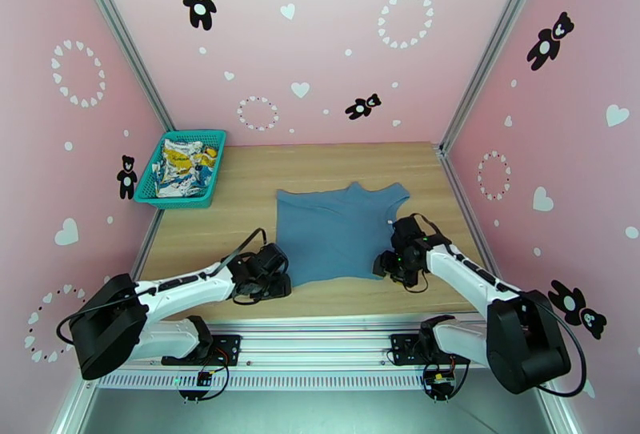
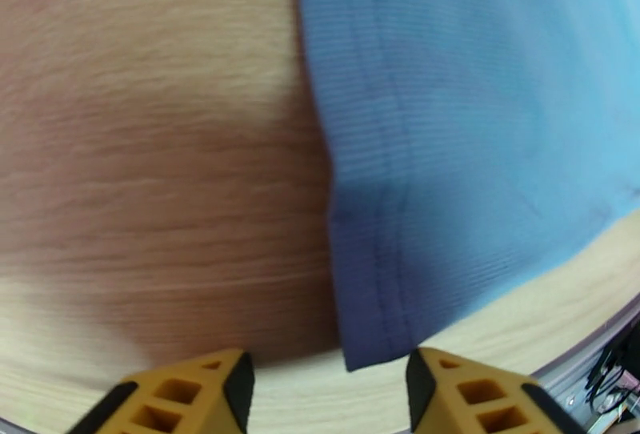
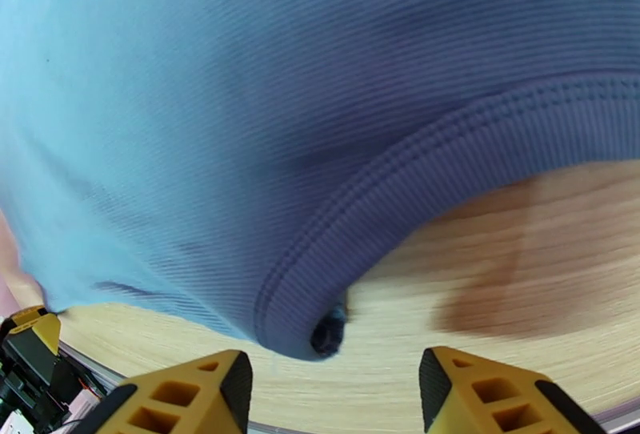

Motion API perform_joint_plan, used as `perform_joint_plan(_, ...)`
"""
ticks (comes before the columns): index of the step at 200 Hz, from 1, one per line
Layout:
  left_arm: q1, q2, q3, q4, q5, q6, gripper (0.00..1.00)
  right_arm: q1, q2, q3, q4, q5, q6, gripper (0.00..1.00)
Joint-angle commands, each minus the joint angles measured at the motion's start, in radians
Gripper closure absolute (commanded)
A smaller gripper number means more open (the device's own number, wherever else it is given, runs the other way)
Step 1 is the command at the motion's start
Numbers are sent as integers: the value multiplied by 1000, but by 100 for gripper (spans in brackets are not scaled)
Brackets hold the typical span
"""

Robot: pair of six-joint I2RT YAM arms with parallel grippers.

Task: Fold and stack the mixed laundry pile

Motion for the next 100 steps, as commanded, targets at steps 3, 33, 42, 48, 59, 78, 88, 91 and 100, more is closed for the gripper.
perform_joint_plan(3,-17,35,10,55,-120,-21,76,23,17,13,24,42,24,42)
perform_joint_plan(33,-16,-35,39,-51,-272,-20,99,29,-21,65,-39,121,-9,43)
perform_joint_plan(42,-17,-44,42,-51,-276,-17,100,28,-29,81,-57,132,-18,43)
perform_joint_plan(48,-17,-47,43,-49,-271,-14,100,30,-32,91,-69,137,-24,43)
perform_joint_plan(59,-17,-48,45,-48,-253,-12,100,33,-35,109,-92,145,-34,43)
perform_joint_plan(78,-17,-65,34,-74,-228,-19,100,49,-41,138,-123,173,-46,43)
perform_joint_plan(88,-17,-92,24,-80,-207,-14,100,65,-35,150,-125,183,-55,43)
perform_joint_plan(91,-17,-99,22,-75,-196,-7,100,70,-30,154,-124,185,-58,43)
perform_joint_plan(100,-16,-115,21,-58,-154,5,100,88,-14,164,-125,191,-63,43)
